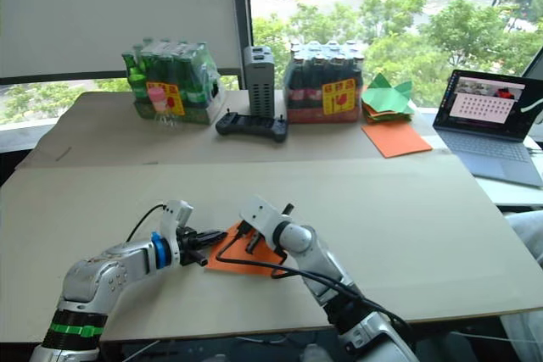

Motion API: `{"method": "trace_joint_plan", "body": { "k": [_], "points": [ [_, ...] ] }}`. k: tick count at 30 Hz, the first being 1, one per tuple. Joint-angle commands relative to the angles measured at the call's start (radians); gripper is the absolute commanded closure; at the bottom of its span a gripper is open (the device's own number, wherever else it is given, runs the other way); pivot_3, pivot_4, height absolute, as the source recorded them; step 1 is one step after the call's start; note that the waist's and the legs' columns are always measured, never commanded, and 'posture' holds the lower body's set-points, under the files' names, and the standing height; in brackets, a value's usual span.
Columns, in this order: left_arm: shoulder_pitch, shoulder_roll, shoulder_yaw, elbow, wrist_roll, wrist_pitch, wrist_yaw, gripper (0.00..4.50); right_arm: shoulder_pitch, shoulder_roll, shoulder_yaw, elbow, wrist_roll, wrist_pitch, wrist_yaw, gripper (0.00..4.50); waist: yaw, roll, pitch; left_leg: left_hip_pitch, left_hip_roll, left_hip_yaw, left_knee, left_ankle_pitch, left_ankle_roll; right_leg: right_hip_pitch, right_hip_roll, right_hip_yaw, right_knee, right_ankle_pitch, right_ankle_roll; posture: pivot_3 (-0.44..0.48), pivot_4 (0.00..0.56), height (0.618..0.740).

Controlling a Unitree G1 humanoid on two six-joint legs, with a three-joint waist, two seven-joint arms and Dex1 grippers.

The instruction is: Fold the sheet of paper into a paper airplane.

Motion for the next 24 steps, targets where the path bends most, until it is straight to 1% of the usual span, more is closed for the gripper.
{"method": "trace_joint_plan", "body": {
  "k": [1, 8, 14, 24],
  "points": [
    [0.026, 0.007, -0.009, 0.008, 0.009, 0.028, 0.016, 4.46, 0.05, -0.022, 0.015, 0.098, -0.021, 0.085, 0.013, 4.5, 0.0, 0.0, 0.0, 0.0, 0.0, 0.0, 0.0, 0.0, 0.0, 0.0, 0.0, 0.0, 0.0, 0.0, 0.0, 0.0, 0.15, 0.74],
    [-0.007, -0.028, 0.002, -0.036, -0.027, 0.044, 0.039, 4.46, 0.047, -0.021, 0.014, 0.099, -0.021, 0.082, 0.013, 4.5, 0.001, 0.0, 0.0, 0.0, 0.0, 0.0, 0.0, 0.0, 0.0, 0.0, 0.0, 0.0, 0.0, 0.0, 0.0, 0.0, 0.15, 0.74],
    [-0.017, -0.044, -0.016, -0.077, -0.036, 0.064, 0.041, 4.46, 0.05, -0.024, 0.009, 0.092, -0.019, 0.083, 0.013, 4.5, 0.0, 0.0, 0.0, 0.0, 0.0, 0.0, 0.0, 0.0, 0.0, 0.0, 0.0, 0.0, 0.0, 0.0, 0.0, 0.0, 0.15, 0.74],
    [-0.002, -0.028, -0.045, -0.011, 0.011, 0.027, 0.032, 4.46, 0.055, -0.023, 0.002, 0.08, -0.017, 0.085, 0.008, 4.5, 0.001, 0.0, 0.0, 0.0, 0.0, 0.0, 0.0, 0.0, 0.0, 0.0, 0.0, 0.0, 0.0, 0.0, 0.001, 0.0, 0.15, 0.74]
  ]
}}
